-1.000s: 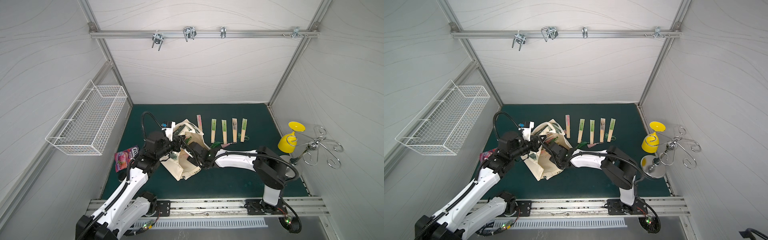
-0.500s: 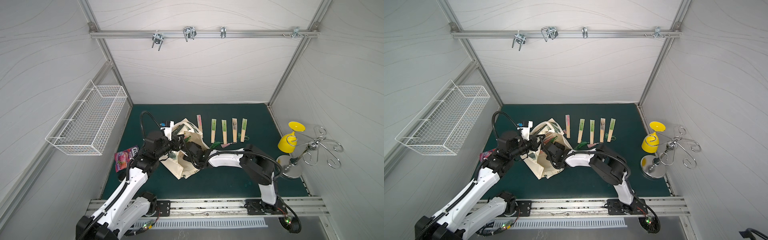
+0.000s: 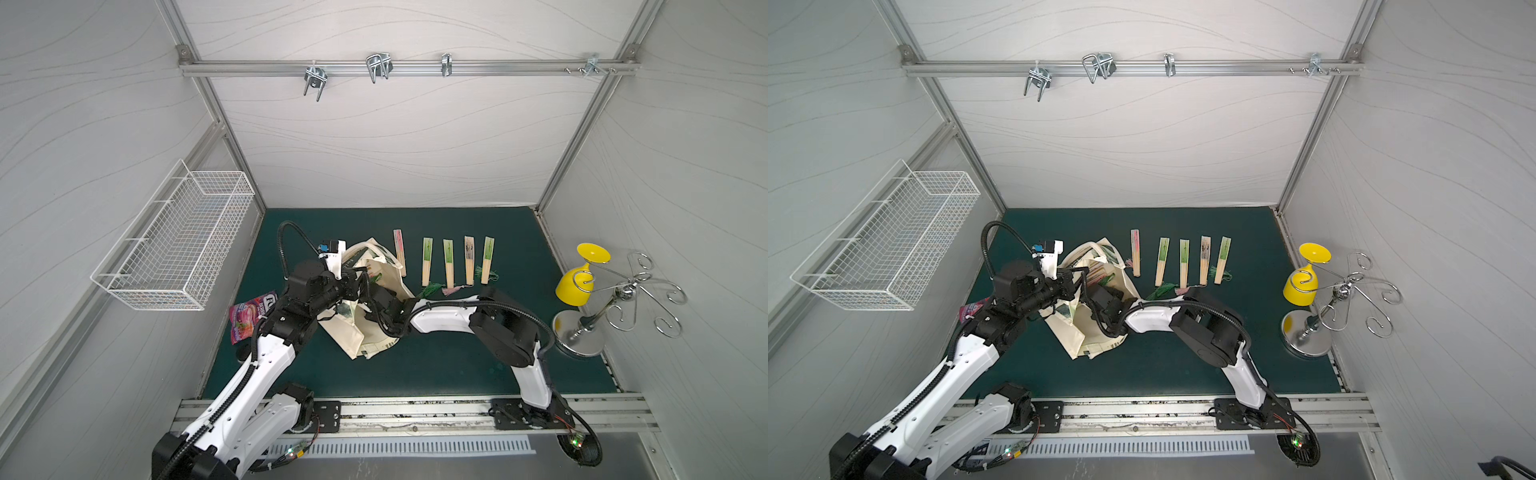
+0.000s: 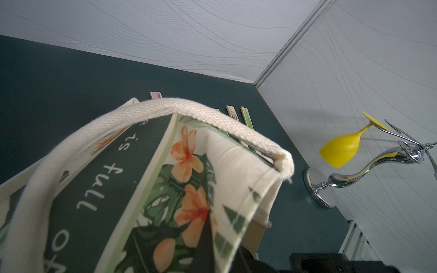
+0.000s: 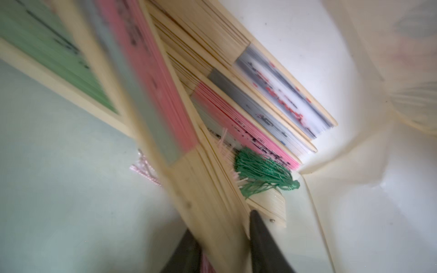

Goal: Take out the folding fans from the tote bags
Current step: Pick up the folding fan from the canvas bag.

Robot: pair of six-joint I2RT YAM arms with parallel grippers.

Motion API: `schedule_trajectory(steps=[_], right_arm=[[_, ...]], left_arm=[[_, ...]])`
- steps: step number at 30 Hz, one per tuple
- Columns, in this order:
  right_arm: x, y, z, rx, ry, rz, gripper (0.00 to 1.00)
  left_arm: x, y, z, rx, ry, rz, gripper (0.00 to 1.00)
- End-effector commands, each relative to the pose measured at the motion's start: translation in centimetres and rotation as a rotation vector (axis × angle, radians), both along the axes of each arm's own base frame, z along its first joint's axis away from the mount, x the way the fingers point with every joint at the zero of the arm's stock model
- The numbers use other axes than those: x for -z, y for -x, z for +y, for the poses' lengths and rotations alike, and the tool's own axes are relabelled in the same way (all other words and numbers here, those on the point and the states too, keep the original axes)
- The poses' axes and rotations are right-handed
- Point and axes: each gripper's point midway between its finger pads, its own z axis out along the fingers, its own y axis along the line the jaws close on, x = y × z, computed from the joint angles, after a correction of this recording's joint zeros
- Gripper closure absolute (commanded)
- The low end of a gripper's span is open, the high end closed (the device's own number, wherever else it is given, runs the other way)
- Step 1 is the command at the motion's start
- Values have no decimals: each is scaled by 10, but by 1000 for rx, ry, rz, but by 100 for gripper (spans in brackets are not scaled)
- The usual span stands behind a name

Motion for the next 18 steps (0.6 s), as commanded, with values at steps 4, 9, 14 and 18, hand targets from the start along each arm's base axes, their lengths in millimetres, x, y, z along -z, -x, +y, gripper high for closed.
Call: schedule_trajectory(steps=[4, 9, 14, 18], right_arm=[[-20, 28, -6, -37, -24, 47, 81], [-28, 32, -19, 9, -52, 80, 96], [-35, 39, -30, 41, -66, 101, 99], [-41, 48, -38, 58, -81, 123, 100]], left_arm=[[-63, 4, -17, 83, 68, -178, 100], [-62, -1, -13, 44, 58, -172, 100], [-62, -7, -5, -9, 34, -167, 100], [-56, -12, 0, -42, 14, -152, 100]])
